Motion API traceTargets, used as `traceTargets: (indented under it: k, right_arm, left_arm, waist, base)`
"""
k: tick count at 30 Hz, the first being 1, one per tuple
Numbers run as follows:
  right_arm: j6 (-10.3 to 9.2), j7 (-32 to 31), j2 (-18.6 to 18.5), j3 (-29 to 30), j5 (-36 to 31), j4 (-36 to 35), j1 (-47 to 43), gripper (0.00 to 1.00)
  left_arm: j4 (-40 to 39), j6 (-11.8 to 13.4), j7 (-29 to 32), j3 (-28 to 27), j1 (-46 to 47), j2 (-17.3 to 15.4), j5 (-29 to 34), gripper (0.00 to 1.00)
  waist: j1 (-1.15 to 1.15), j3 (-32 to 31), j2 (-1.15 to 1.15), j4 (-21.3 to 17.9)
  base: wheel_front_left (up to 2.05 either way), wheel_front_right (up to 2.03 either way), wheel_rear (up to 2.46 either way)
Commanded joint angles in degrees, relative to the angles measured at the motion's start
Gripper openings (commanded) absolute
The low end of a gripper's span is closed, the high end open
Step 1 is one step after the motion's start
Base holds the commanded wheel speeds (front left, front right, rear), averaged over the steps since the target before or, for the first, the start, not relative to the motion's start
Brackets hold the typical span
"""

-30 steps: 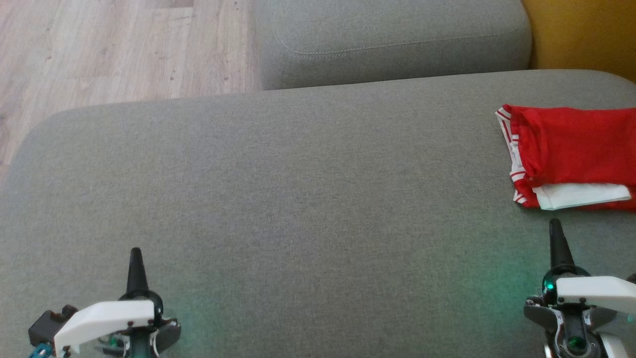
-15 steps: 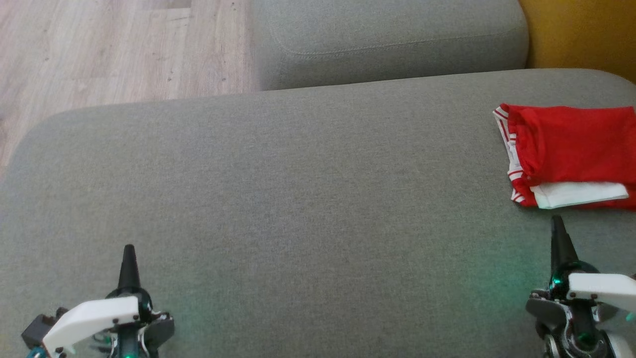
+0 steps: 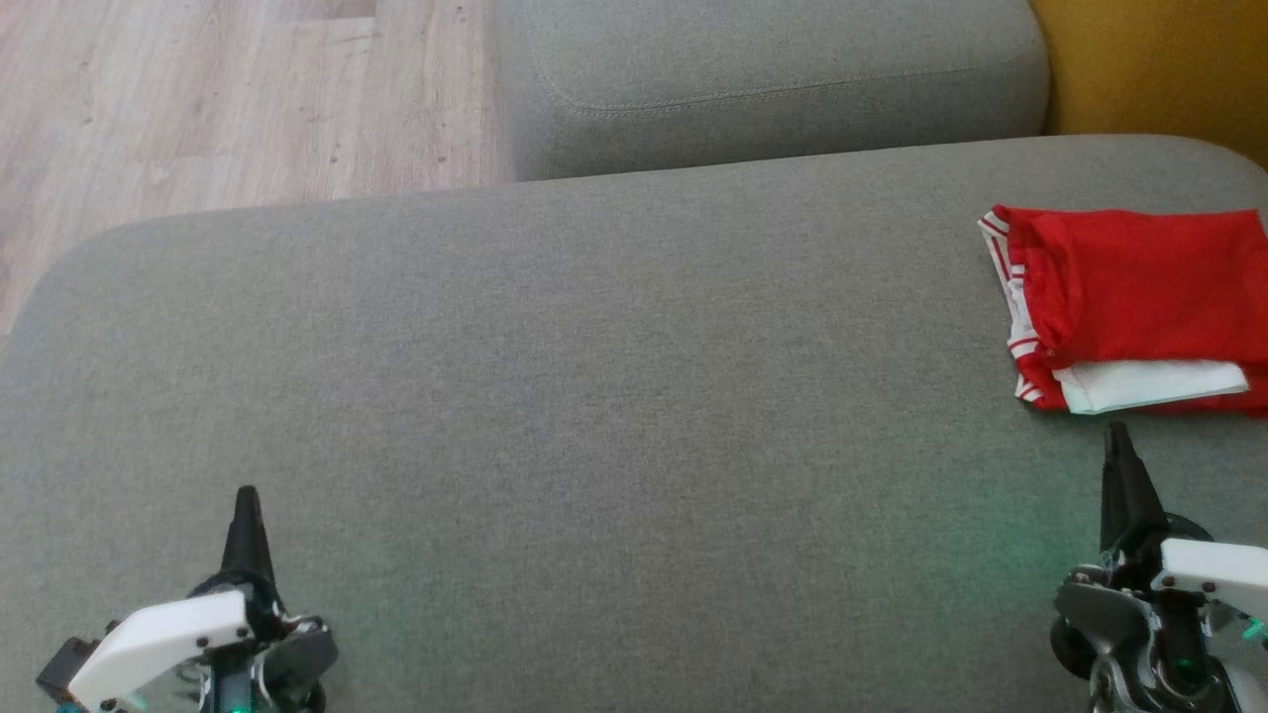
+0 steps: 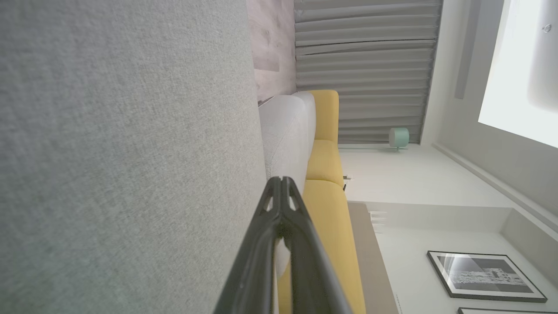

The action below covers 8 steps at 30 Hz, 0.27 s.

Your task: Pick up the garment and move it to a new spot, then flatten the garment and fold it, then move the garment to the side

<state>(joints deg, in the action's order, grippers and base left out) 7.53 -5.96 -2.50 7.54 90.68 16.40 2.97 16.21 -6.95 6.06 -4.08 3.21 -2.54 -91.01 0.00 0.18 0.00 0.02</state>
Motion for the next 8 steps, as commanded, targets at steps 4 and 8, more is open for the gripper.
traceTargets:
  k: [4,8]
  right_arm:
    - [-0.04,-0.5,-0.4,-1.0,1.5,-2.4,3.2,0.0]
    - [-0.04,-0.5,-0.4,-1.0,1.5,-2.4,3.2,0.0]
  left_arm:
    - [-2.1,-0.5,0.4,-2.4,3.0,-0.3,-1.2,0.0]
    - [-2.1,-0.5,0.4,-2.4,3.0,-0.3,-1.2,0.0]
  waist:
    - [0.0,0.0,0.0,0.0]
    - [0.0,0.0,0.0,0.0]
  base:
    - [0.0,0.0,0.0]
    - [0.0,0.0,0.0]
